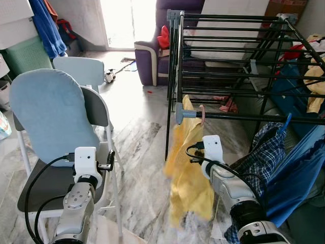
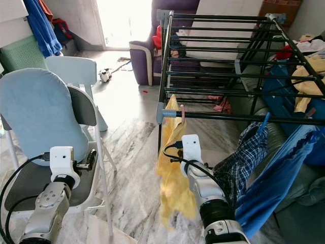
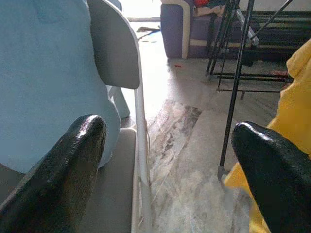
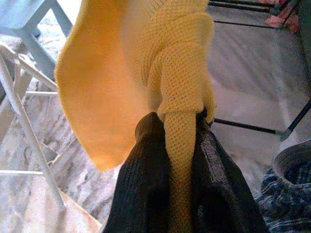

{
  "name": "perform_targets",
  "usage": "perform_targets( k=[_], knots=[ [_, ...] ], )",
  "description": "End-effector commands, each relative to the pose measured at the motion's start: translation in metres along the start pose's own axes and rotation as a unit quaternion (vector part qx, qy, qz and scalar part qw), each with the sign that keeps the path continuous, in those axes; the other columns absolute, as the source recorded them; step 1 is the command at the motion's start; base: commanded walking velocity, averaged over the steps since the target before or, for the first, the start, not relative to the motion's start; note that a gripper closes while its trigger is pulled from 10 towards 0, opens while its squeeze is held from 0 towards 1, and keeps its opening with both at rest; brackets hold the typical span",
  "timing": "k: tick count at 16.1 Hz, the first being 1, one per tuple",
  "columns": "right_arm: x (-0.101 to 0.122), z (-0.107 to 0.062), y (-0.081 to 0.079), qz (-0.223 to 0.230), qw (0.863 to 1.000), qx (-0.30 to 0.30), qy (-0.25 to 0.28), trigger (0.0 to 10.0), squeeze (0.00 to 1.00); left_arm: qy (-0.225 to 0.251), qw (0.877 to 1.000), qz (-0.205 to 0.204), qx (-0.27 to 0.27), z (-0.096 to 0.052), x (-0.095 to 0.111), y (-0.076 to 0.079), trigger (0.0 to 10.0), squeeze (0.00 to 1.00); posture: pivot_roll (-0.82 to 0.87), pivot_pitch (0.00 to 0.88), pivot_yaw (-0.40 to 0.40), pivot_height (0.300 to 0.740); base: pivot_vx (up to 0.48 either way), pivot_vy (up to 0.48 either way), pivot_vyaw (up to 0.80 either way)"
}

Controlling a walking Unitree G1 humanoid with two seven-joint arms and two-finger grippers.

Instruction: Hang hanger

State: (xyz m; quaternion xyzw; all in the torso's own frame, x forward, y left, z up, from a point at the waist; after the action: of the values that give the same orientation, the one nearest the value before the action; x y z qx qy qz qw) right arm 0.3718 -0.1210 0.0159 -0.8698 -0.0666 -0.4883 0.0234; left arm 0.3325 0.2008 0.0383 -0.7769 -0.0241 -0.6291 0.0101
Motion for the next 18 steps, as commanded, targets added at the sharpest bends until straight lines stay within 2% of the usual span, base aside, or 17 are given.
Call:
perform_targets(
  k=[1, 4, 7, 8, 11, 12, 13, 14, 18],
  knots=[
    [0.0, -0.003, 0.016, 0.021, 0.999, -0.028, -0.004, 10.0, 0.0, -0.004, 1.0, 0.001, -0.006, 0.002, 0.001, 0.001, 10.0, 0.0, -0.07, 0.0, 0.004, 0.74, 0.0, 0.0, 0.0],
    [-0.012, -0.005, 0.023, 0.041, 0.998, -0.049, -0.025, 10.0, 0.0, -0.006, 1.0, 0.004, -0.007, 0.003, 0.0, 0.002, 10.0, 0.0, -0.07, 0.0, 0.008, 0.74, 0.0, 0.0, 0.0],
    [-0.01, -0.005, 0.022, 0.048, 0.997, -0.048, -0.023, 10.0, 0.0, -0.006, 1.0, 0.007, -0.008, 0.004, 0.001, 0.002, 10.0, 0.0, -0.07, 0.0, 0.01, 0.74, 0.0, 0.0, 0.0],
    [-0.006, -0.006, 0.024, 0.067, 0.996, -0.053, -0.01, 10.0, 0.0, -0.006, 1.0, 0.008, -0.009, 0.004, 0.001, 0.002, 10.0, 0.0, -0.07, 0.0, 0.01, 0.74, 0.0, 0.0, 0.0],
    [-0.01, -0.003, 0.012, 0.057, 0.998, -0.016, -0.029, 10.0, 0.0, -0.008, 1.0, 0.01, -0.009, 0.005, 0.0, 0.002, 10.0, 0.0, -0.07, 0.0, 0.011, 0.74, 0.0, 0.0, 0.0],
    [-0.011, -0.003, 0.011, 0.059, 0.998, -0.012, -0.032, 10.0, 0.09, -0.008, 1.0, 0.01, -0.01, 0.005, 0.0, 0.002, 10.0, 0.0, -0.07, 0.0, 0.011, 0.74, 0.0, 0.0, 0.0],
    [-0.012, -0.003, 0.012, 0.062, 0.997, -0.014, -0.033, 10.0, 0.83, -0.008, 1.0, 0.01, -0.01, 0.005, 0.0, 0.002, 10.0, 0.0, -0.07, 0.0, 0.01, 0.74, 0.0, 0.0, 0.0],
    [-0.013, -0.003, 0.012, 0.064, 0.997, -0.013, -0.035, 10.0, 1.0, -0.008, 1.0, 0.01, -0.009, 0.005, 0.0, 0.002, 10.0, 0.0, -0.07, 0.0, 0.01, 0.74, 0.0, 0.0, 0.0],
    [-0.012, -0.003, 0.011, 0.065, 0.997, -0.007, -0.033, 10.0, 1.0, -0.009, 1.0, 0.01, -0.006, 0.005, -0.001, 0.003, 10.0, 0.0, -0.07, 0.0, 0.007, 0.74, 0.0, 0.0, 0.0]
  ],
)
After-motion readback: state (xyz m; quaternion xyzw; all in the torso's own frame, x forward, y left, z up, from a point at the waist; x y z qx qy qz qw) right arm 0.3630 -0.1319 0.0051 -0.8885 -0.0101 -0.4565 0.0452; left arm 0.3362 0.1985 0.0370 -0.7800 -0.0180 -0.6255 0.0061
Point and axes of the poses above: a point about 5 cm out from each wrist's last joint towards the gripper, its own z axis pointing out of the wrist towards the gripper, its own x axis along the axis of the wrist's last joint, y = z × x, the point moved 6 cm from there along z, pointing out of the wrist towards the gripper, and after that the axes turned 3 degrees about -z, right-handed, at the moved point
